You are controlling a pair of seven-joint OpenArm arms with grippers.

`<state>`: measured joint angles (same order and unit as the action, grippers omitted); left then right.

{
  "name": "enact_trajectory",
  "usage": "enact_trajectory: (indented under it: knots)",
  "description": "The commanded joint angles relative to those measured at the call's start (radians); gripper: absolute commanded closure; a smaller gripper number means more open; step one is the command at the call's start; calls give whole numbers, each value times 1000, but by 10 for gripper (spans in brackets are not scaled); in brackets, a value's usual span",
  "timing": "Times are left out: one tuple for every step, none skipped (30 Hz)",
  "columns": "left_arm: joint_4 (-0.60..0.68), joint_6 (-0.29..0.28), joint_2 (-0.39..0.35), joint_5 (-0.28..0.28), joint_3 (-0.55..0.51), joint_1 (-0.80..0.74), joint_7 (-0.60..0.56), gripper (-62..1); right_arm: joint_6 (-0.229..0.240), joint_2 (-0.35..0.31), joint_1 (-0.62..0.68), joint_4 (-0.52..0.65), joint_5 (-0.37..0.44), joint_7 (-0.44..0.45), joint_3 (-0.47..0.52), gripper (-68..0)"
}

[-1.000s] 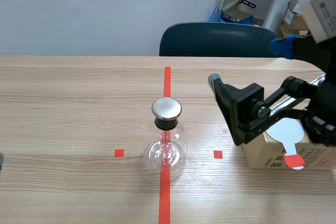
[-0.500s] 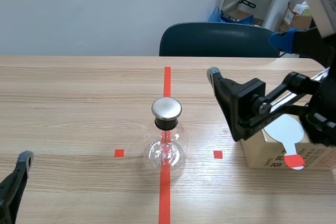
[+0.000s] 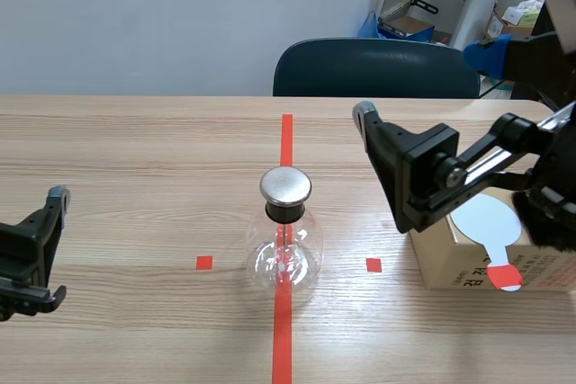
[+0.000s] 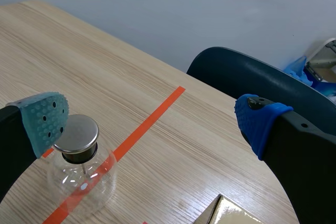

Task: Do the electroscope experiment

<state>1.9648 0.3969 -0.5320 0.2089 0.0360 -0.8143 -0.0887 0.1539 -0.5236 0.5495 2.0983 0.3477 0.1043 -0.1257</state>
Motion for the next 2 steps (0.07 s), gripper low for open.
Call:
enact_trajectory:
  knots:
    - [12, -1, 2, -4, -6, -8, -18, -452, -3, 0, -1, 2, 4, 14, 7, -679]
    - [12, -4, 2, -4, -6, -5, -17, -452, -3, 0, -1, 2, 4, 14, 7, -679]
